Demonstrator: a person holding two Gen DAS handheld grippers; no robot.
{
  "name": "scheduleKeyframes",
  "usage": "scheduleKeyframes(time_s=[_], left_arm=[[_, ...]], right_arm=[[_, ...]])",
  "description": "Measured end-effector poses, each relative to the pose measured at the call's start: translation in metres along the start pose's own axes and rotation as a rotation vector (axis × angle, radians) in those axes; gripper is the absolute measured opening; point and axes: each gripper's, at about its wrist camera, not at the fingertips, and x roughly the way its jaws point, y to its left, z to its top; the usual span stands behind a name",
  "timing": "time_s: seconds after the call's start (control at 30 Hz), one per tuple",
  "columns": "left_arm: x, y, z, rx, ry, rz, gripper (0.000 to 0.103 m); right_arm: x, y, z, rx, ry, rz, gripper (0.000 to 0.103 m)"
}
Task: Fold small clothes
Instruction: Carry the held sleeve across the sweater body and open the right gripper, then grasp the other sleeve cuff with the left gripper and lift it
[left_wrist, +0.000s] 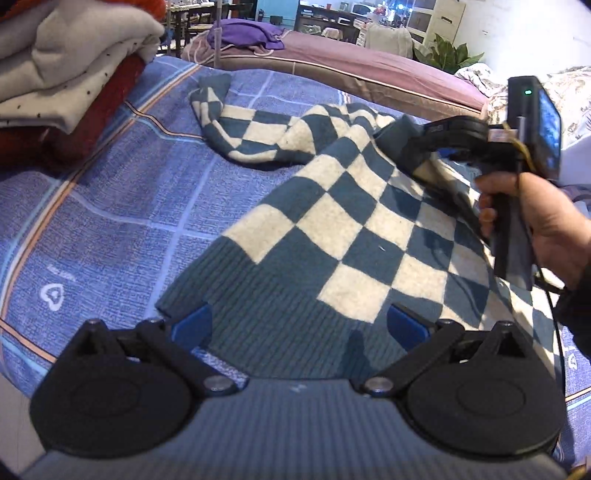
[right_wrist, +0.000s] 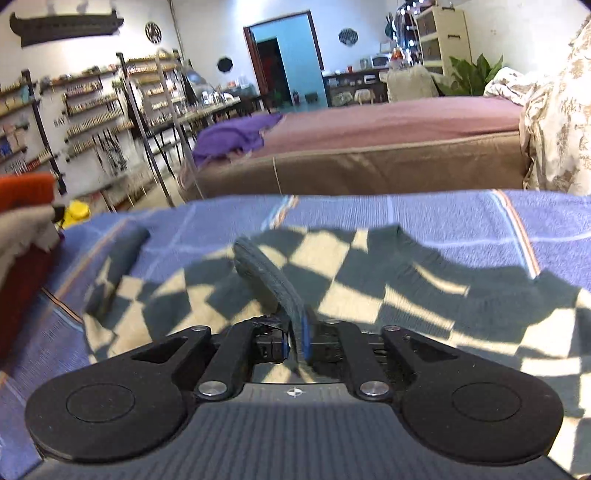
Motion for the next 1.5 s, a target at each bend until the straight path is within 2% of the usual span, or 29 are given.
scheduleKeyframes(time_s=[0.03, 0.07, 0.17, 0.23, 0.3, 0.37, 0.43, 0.5, 0.57, 0.63, 0.73, 0.8, 0.9, 1.0, 1.03, 1.07, 1.13, 1.23, 1.33, 1.4, 1.43, 1.47, 1.5], left_arm=[[0.002, -0.002, 0.0, 0.006, 0.005, -0.004, 0.103], [0.003, -0.004, -0.001, 0.016, 0.008, -0.007, 0.103], [0.008, -0.011, -0.002, 0.034, 0.018, -0.008, 0.103], [0.01, -0.014, -0.002, 0.034, 0.029, -0.015, 0.103], [0.012, -0.019, -0.002, 0.049, 0.038, -0.021, 0.103], [0.012, -0.025, -0.003, 0.07, 0.04, -0.028, 0.103], [0.012, -0.031, -0.003, 0.081, 0.042, -0.04, 0.103], [0.012, -0.037, -0.003, 0.087, 0.046, -0.054, 0.103], [0.012, -0.045, -0.002, 0.094, 0.045, -0.068, 0.103], [0.012, -0.054, 0.001, 0.109, 0.05, -0.088, 0.103], [0.01, -0.07, 0.003, 0.146, 0.052, -0.101, 0.103], [0.009, -0.08, 0.005, 0.176, 0.058, -0.103, 0.103], [0.002, -0.09, 0.005, 0.217, 0.057, -0.099, 0.103], [-0.004, -0.093, 0.005, 0.24, 0.058, -0.091, 0.103], [-0.005, -0.093, 0.004, 0.24, 0.06, -0.087, 0.103], [-0.006, -0.093, 0.004, 0.237, 0.063, -0.083, 0.103], [-0.006, -0.091, 0.004, 0.227, 0.067, -0.079, 0.103], [-0.006, -0.087, 0.004, 0.22, 0.071, -0.076, 0.103], [-0.002, -0.087, 0.005, 0.223, 0.079, -0.081, 0.103], [0.0, -0.089, 0.008, 0.229, 0.081, -0.091, 0.103], [0.0, -0.089, 0.009, 0.233, 0.079, -0.097, 0.103], [-0.001, -0.089, 0.01, 0.234, 0.074, -0.101, 0.103], [-0.002, -0.089, 0.01, 0.231, 0.068, -0.104, 0.103]], right_arm=[[0.0, -0.002, -0.002, 0.018, 0.028, 0.023, 0.056], [-0.003, -0.006, -0.003, 0.046, 0.043, 0.037, 0.068], [-0.031, -0.021, -0.009, 0.119, 0.026, 0.101, 0.069], [-0.058, -0.033, -0.014, 0.113, 0.005, 0.124, 0.071], [-0.088, -0.05, -0.021, 0.075, -0.041, 0.112, 0.075], [-0.12, -0.081, -0.029, 0.072, -0.106, 0.048, 0.094], [-0.15, -0.125, -0.034, 0.134, -0.141, -0.07, 0.094], [-0.177, -0.177, -0.042, 0.267, -0.145, -0.189, 0.094], [-0.195, -0.231, -0.054, 0.438, -0.15, -0.252, 0.097], [-0.205, -0.277, -0.072, 0.59, -0.127, -0.278, 0.097], [-0.208, -0.305, -0.091, 0.673, -0.08, -0.208, 0.087], [-0.2, -0.31, -0.098, 0.707, -0.062, -0.134, 0.086], [-0.178, -0.303, -0.098, 0.729, -0.065, -0.103, 0.085], [-0.162, -0.297, -0.093, 0.721, -0.077, -0.023, 0.081], [-0.155, -0.293, -0.088, 0.712, -0.041, 0.038, 0.053], [-0.151, -0.292, -0.085, 0.714, 0.001, 0.075, 0.02], [-0.171, -0.279, -0.075, 0.64, -0.043, -0.007, 0.017], [-0.214, -0.247, -0.051, 0.326, -0.163, -0.222, 0.014], [-0.246, -0.226, -0.044, 0.104, -0.193, -0.382, 0.013], [-0.246, -0.228, -0.045, 0.049, -0.131, -0.391, 0.022], [-0.246, -0.234, -0.047, 0.068, -0.116, -0.362, 0.04], [-0.249, -0.241, -0.048, 0.104, -0.129, -0.336, 0.064], [-0.255, -0.244, -0.05, 0.136, -0.155, -0.338, 0.074]])
